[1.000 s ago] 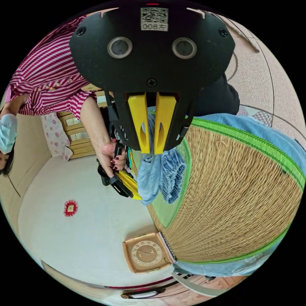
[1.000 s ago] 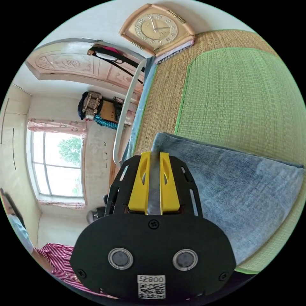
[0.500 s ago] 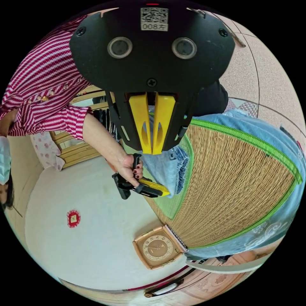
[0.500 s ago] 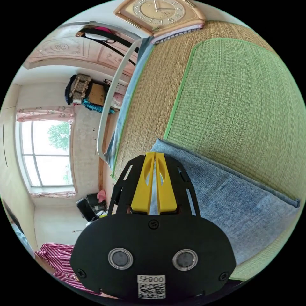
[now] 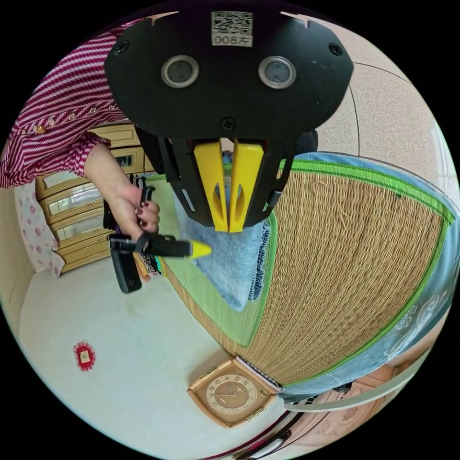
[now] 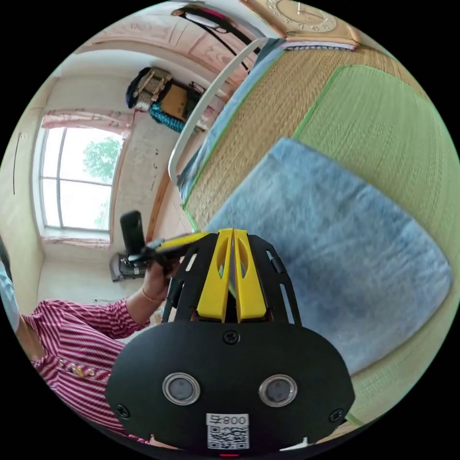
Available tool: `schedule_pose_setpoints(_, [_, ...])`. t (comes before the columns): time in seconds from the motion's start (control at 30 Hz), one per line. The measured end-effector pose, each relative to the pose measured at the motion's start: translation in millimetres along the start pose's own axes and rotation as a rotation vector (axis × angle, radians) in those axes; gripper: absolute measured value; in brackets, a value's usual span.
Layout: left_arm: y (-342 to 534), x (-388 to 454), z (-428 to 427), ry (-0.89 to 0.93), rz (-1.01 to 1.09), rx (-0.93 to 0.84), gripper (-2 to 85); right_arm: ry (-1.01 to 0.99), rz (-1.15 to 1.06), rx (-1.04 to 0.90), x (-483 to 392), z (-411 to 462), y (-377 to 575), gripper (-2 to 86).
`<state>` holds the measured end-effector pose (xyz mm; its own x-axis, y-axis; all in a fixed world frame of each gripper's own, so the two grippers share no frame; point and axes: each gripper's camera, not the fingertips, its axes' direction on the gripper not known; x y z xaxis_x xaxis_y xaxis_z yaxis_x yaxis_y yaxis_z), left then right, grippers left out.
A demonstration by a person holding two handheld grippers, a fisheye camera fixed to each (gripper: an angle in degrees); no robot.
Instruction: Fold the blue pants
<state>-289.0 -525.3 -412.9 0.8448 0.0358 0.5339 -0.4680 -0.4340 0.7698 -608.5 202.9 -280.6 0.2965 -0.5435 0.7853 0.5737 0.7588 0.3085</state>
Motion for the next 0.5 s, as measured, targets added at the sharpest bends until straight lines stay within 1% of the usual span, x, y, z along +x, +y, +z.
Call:
schedule_pose_setpoints(0.07, [-2, 2, -1, -0.012, -0.012, 0.000, 0.0, 0.018, 0.041, -0.066, 6, 25, 30, 0.1])
schedule_pose_setpoints(0.17, [-5, 10, -10, -0.033, -0.016, 0.039, 0.0, -0.049, 0.099, -0.020, 15, 26, 51, 0.1])
schedule_pose_setpoints(0.27, [-9, 18, -20, -0.062, -0.025, 0.090, 0.1, -0.017, 0.070, -0.041, -3, 19, 61, 0.1])
schedule_pose_setpoints(0.33, [-13, 17, -17, -0.079, -0.048, 0.079, 0.1, 0.015, 0.043, -0.058, -15, 15, 72, 0.1])
schedule_pose_setpoints(0.4, [-16, 13, -1, -0.107, -0.078, 0.003, 0.1, 0.030, 0.047, -0.052, -17, 7, 89, 0.1])
schedule_pose_setpoints(0.5, [-17, 15, 3, -0.100, -0.106, -0.009, 0.0, 0.049, 0.131, -0.043, 4, -5, 122, 0.0])
